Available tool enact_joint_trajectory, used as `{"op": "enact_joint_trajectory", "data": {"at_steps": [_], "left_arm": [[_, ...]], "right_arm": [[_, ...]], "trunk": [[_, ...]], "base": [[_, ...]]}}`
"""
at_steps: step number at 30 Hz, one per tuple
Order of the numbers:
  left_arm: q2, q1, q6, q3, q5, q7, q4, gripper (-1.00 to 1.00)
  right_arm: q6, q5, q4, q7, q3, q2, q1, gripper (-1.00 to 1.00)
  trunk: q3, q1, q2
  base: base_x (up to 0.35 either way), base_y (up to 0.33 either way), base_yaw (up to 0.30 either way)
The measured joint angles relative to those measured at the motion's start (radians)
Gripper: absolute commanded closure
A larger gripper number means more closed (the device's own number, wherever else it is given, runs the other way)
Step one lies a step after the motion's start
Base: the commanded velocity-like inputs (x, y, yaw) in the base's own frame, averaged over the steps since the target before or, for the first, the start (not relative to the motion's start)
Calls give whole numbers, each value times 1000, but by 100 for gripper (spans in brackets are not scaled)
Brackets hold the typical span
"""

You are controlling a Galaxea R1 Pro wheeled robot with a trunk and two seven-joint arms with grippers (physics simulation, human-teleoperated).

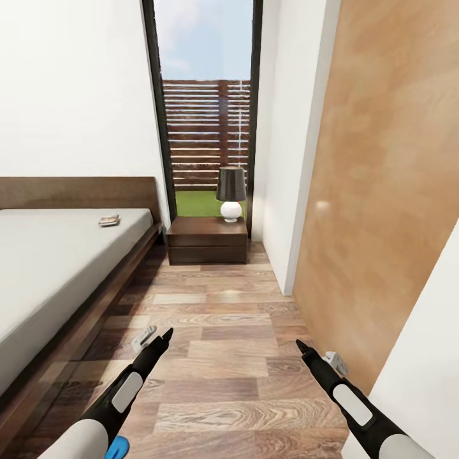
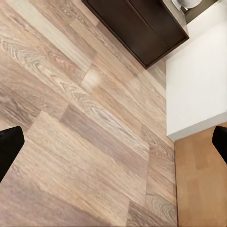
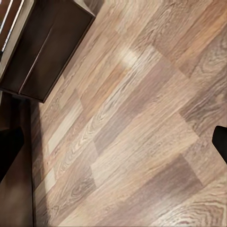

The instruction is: In the bedroom, move the book from the bed onto either nightstand, and place the two sandals side by side next to the bed.

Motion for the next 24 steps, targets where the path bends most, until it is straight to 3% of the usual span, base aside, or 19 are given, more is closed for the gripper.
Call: {"op": "enact_joint_trajectory", "data": {"at_steps": [24], "left_arm": [[0,0,0,0,0,0,0,-100]], "right_arm": [[0,0,0,0,0,0,0,-100]], "trunk": [[0,0,0]], "base": [[118,-2,0]]}}
